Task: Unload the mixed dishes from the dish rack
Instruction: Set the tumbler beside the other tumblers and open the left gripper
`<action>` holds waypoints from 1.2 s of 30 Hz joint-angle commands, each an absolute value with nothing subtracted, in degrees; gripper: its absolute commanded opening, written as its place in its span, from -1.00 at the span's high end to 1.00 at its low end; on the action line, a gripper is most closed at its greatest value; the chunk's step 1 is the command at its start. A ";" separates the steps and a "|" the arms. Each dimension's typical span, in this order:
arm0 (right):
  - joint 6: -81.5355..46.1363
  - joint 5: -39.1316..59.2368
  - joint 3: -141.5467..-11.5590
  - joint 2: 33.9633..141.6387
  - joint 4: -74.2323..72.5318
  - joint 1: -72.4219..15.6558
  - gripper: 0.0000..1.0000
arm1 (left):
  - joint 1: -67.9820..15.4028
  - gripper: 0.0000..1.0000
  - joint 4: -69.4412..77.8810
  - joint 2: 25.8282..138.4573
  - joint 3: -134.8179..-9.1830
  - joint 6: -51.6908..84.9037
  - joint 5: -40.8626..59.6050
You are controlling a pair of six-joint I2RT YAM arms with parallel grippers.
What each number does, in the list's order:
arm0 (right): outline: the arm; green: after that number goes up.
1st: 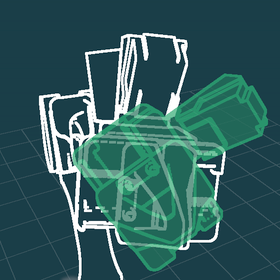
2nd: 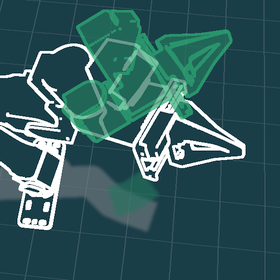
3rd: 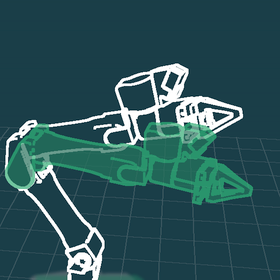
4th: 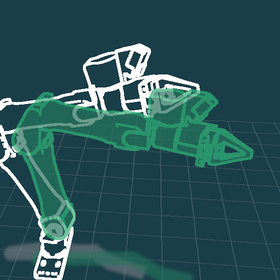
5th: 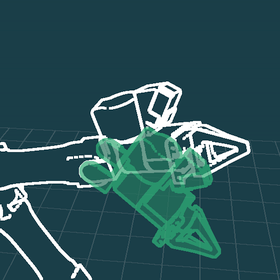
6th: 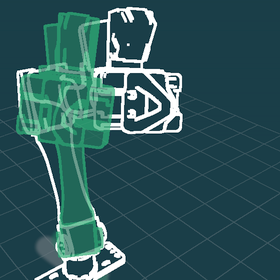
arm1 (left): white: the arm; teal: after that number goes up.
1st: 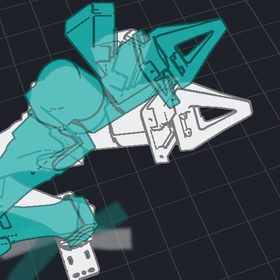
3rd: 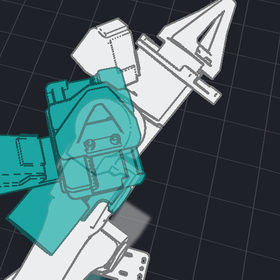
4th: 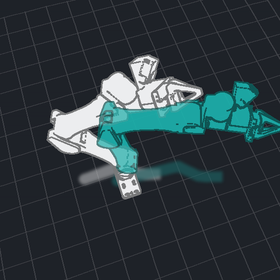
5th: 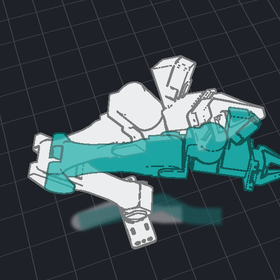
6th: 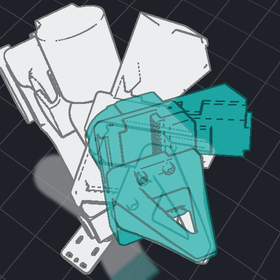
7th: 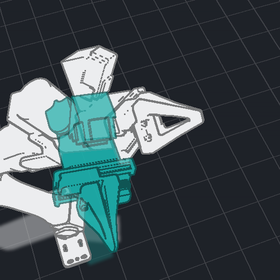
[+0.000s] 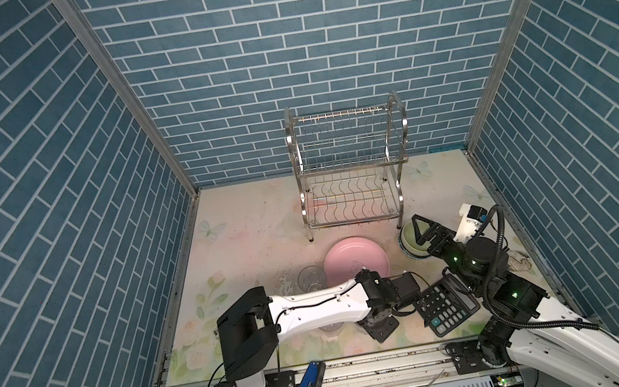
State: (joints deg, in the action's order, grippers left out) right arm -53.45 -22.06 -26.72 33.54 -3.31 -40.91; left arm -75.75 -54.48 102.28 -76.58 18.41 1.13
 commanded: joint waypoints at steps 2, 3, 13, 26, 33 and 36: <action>-51.64 -23.53 -27.51 33.61 -2.39 -40.78 -0.98 | -75.75 0.41 -55.10 102.06 -77.86 17.76 -0.17; -51.52 -23.56 -27.59 33.57 -2.29 -40.75 -0.98 | -75.76 0.38 -55.17 101.78 -77.90 17.96 -0.31; -51.13 -24.25 -27.77 33.13 -0.94 -40.76 -0.98 | -75.66 -0.20 -57.73 91.99 -82.03 19.32 -7.36; -43.02 -27.45 -33.46 35.79 6.83 -40.69 -0.98 | -69.73 -0.68 -51.86 71.24 -74.31 22.13 -19.34; -35.72 -31.82 -37.38 37.57 12.05 -40.78 -0.98 | -66.32 -0.99 -42.04 57.31 -64.84 21.16 -29.18; -28.96 -35.36 -37.97 38.48 12.31 -40.73 -0.98 | -66.21 -0.99 -34.71 50.97 -58.71 17.64 -41.07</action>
State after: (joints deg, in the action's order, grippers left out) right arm -37.41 -30.30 -35.48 37.85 9.54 -40.91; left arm -66.65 -42.48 54.76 -62.74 20.67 -29.15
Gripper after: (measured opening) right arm 0.992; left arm 0.996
